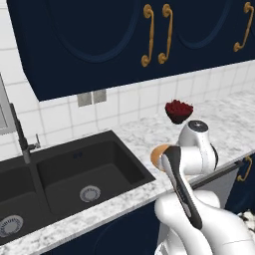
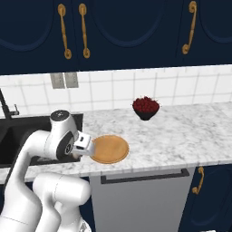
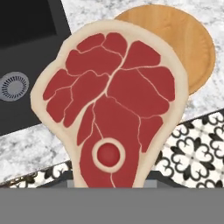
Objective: Pick up the knife from the drawer and place it on the cutting board. Then place the meat from the plate to the cutting board.
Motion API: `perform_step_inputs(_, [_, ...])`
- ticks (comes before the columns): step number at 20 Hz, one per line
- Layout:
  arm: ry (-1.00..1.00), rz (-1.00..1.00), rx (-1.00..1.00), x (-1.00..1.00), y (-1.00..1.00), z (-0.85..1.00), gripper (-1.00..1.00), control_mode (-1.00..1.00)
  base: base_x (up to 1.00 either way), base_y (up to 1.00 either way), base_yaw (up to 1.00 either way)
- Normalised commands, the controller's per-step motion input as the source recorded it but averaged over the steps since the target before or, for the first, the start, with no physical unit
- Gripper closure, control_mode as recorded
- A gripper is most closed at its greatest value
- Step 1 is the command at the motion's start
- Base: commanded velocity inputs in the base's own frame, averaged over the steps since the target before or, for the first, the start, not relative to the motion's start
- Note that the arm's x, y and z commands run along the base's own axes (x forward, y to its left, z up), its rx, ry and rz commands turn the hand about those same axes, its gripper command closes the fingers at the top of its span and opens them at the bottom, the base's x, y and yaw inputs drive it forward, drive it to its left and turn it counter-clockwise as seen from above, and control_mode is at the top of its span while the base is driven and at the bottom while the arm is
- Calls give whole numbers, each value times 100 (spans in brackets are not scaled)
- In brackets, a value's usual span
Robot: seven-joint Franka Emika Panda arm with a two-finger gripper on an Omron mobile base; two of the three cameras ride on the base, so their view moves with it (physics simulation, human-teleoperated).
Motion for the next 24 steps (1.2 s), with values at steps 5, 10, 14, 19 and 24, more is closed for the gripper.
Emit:
perform_step_inputs(5, [0, 0, 0, 0, 0, 0, 100, 100, -60, 37, 45])
perform_step_inputs(10, [0, 0, 0, 0, 0, 0, 100, 100, -66, 86, 45])
perform_step_inputs(14, [0, 0, 0, 0, 0, 0, 100, 100, -9, 100, 32])
perform_step_inputs(19, [0, 0, 0, 0, 0, 0, 100, 100, 0, 100, 26])
perform_step_inputs(24, [0, 0, 0, 0, 0, 0, 100, 100, 0, 99, 21])
